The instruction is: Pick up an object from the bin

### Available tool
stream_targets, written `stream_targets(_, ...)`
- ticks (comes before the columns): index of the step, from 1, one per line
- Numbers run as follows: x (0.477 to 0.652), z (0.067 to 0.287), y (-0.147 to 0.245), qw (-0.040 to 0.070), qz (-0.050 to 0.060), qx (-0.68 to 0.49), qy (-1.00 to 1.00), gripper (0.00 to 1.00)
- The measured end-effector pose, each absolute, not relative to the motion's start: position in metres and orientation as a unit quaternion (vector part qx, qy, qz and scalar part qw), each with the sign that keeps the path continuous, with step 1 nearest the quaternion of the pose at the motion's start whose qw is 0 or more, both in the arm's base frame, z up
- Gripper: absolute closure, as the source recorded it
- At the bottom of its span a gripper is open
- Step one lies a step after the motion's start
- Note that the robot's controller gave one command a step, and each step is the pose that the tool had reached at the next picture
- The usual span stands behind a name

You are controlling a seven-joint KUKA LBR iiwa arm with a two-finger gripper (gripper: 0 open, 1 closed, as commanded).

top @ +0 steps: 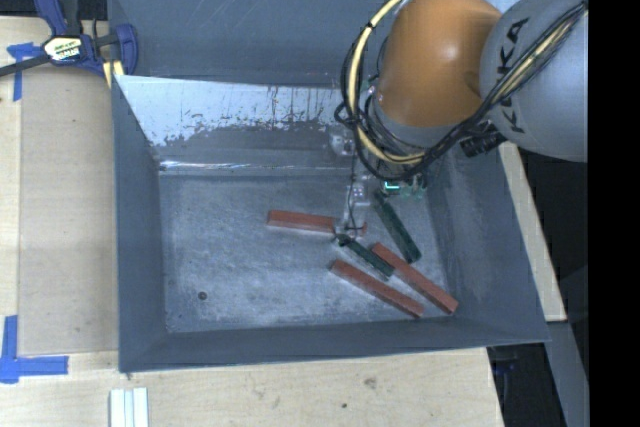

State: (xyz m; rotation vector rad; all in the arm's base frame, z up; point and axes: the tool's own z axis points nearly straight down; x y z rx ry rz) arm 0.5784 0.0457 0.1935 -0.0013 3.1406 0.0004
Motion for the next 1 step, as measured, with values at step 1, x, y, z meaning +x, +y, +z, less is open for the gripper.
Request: stream_targets(1, 0.5792, 0.1946, 0.0455, 0.002, 0.000, 0.001, 1.000, 1.00)
